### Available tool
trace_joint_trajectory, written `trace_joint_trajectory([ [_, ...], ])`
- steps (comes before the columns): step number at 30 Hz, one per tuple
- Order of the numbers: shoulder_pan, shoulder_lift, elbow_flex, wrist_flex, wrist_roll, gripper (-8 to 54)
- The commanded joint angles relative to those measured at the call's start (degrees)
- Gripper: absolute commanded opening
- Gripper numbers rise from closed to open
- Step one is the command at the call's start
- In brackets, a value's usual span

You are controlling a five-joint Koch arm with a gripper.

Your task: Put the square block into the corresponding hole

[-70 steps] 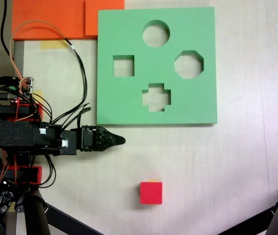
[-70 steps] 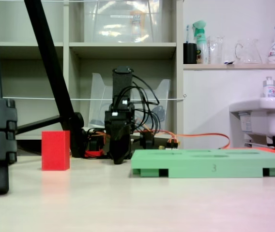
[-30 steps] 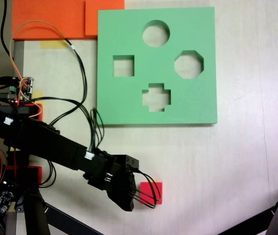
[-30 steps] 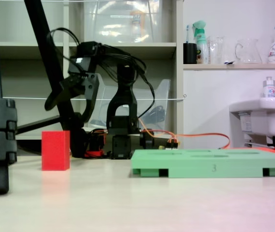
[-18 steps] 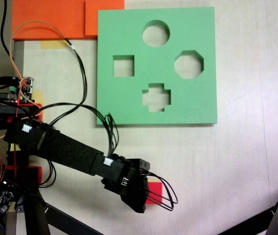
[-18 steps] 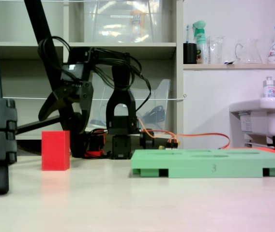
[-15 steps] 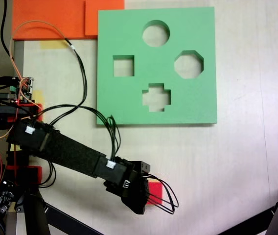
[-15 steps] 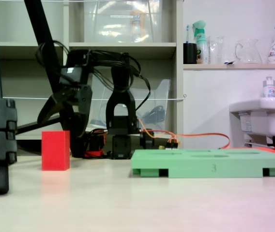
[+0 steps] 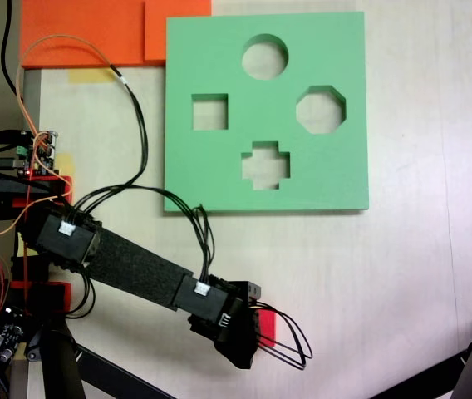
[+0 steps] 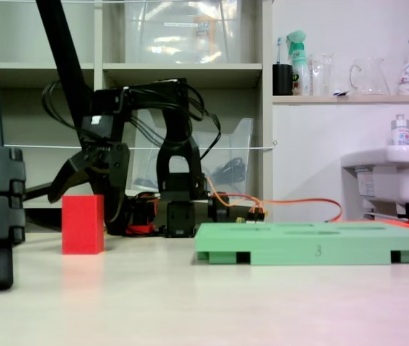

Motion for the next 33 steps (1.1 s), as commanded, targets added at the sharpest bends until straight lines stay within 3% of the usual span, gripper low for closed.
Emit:
trace_joint_trajectory([
  [1, 0.4, 0.8, -2.7, -2.8, 0.3, 51.4],
  [2, 0.4, 0.4, -2.7, -3.2, 0.3, 51.0],
  [4, -0.4, -0.9, -2.7, -3.7, 0.4, 36.0],
  [5, -0.9, -1.9, -2.7, -3.8, 0.3, 33.1],
  [8, -0.5, -3.3, -1.8, -3.8, 0.4, 30.9],
  [14, 0.6, -3.4, -0.2, -1.5, 0.5, 19.1],
  [19, 0.4, -2.0, 0.5, 3.5, 0.5, 16.6],
  [23, 0.6, 6.7, 4.5, 9.9, 0.7, 14.3],
  [33, -10.6, 27.8, 2.5, 25.0, 18.2, 12.0],
])
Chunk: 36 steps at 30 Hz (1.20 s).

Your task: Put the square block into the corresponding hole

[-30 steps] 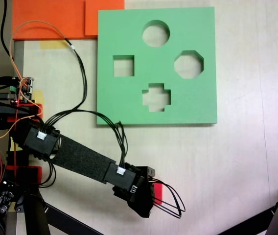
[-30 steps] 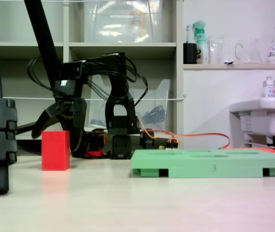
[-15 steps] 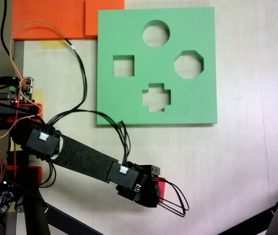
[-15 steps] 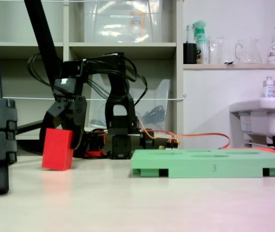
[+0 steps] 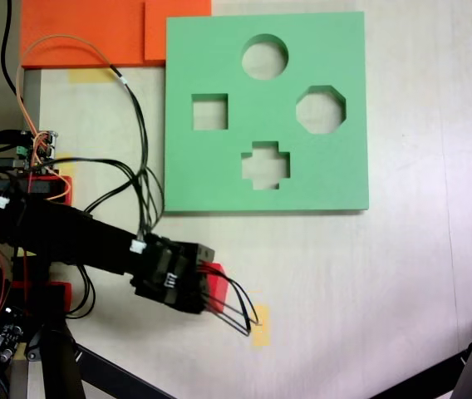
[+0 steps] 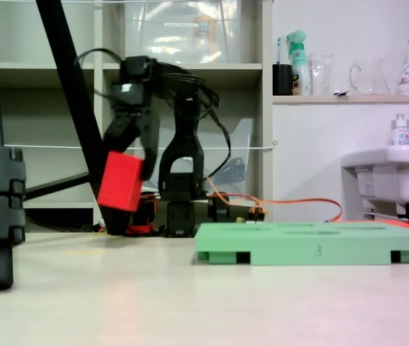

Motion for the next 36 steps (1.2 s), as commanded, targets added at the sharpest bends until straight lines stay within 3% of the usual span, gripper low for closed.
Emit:
trace_joint_trajectory([
  [1, -6.5, 3.4, -3.0, 4.5, 7.0, 12.0],
  [9, -45.6, 4.5, -3.1, -4.0, 39.4, 12.1],
  [15, -56.9, 0.5, -3.0, -11.6, 49.8, 12.1],
  [25, -61.3, -7.3, -4.0, -19.2, 58.1, 12.1],
  [36, -64.6, -16.3, -9.5, -20.9, 57.1, 12.2],
])
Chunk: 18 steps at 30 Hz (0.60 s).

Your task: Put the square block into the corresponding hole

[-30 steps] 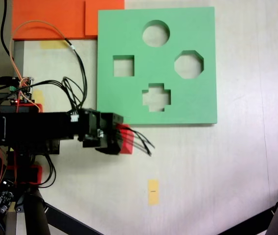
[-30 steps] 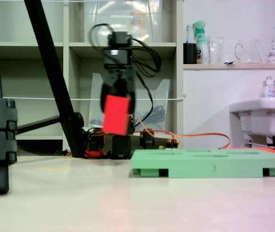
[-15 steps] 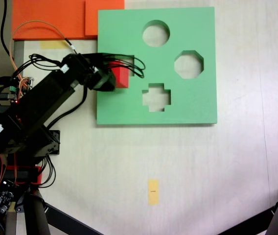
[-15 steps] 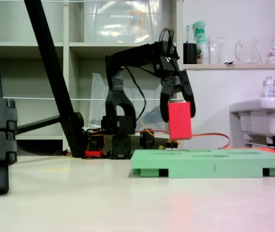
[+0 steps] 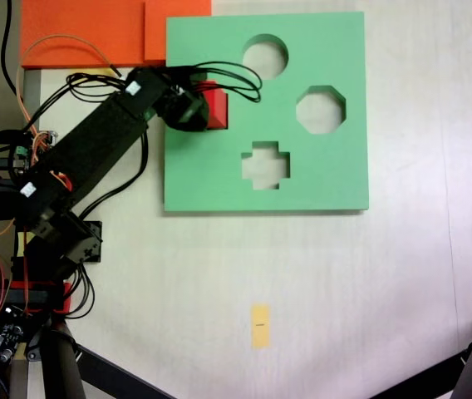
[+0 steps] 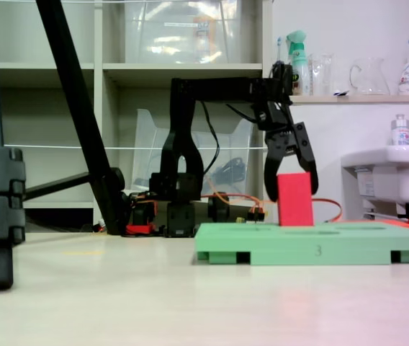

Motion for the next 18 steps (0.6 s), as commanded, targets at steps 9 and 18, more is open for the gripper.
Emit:
trace_joint_trajectory([
  [9, -1.1, -2.5, -3.1, -2.4, 0.4, 14.4],
  [18, -0.5, -8.7, 1.4, -10.8, 0.2, 41.7],
])
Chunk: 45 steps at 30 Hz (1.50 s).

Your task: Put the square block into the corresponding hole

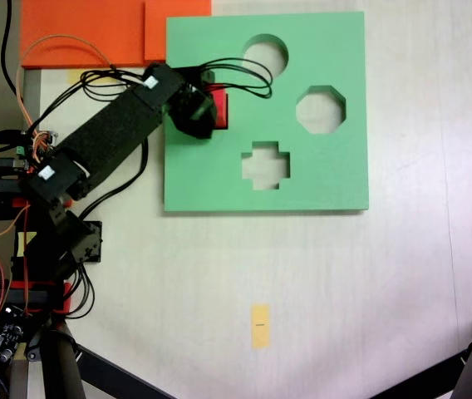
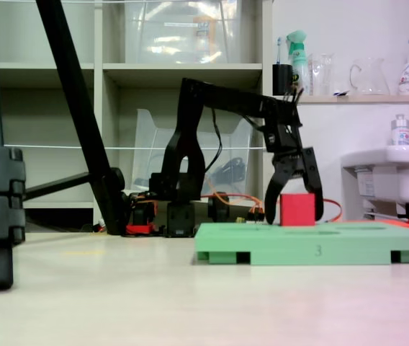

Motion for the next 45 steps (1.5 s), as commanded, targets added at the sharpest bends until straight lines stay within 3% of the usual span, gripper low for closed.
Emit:
trace_joint_trajectory([
  [1, -0.7, 0.4, -0.3, -4.2, 0.4, 48.3],
  [2, -0.6, 0.4, -0.4, -4.3, 0.2, 52.0],
  [8, -1.1, 6.0, -0.4, -4.6, -1.9, 52.0],
  [14, -1.3, 20.4, 1.9, -4.0, -5.9, 52.0],
  [17, -0.7, 28.3, 2.6, 0.6, -14.2, 51.9],
  [19, 3.2, 37.7, 9.7, 0.8, -33.4, 51.9],
  [23, 17.0, 57.1, 28.7, -15.2, -79.5, 37.2],
  [25, 21.1, 57.7, 30.7, -17.4, -93.8, 35.6],
  [28, 30.8, 57.7, 30.8, -17.4, -105.7, 35.6],
  [31, 42.7, 57.7, 36.8, -23.7, -133.1, 37.0],
  [32, 44.5, 57.7, 40.5, -28.5, -136.4, 37.8],
  [45, 45.1, 57.7, 78.7, -64.7, -136.0, 37.4],
])
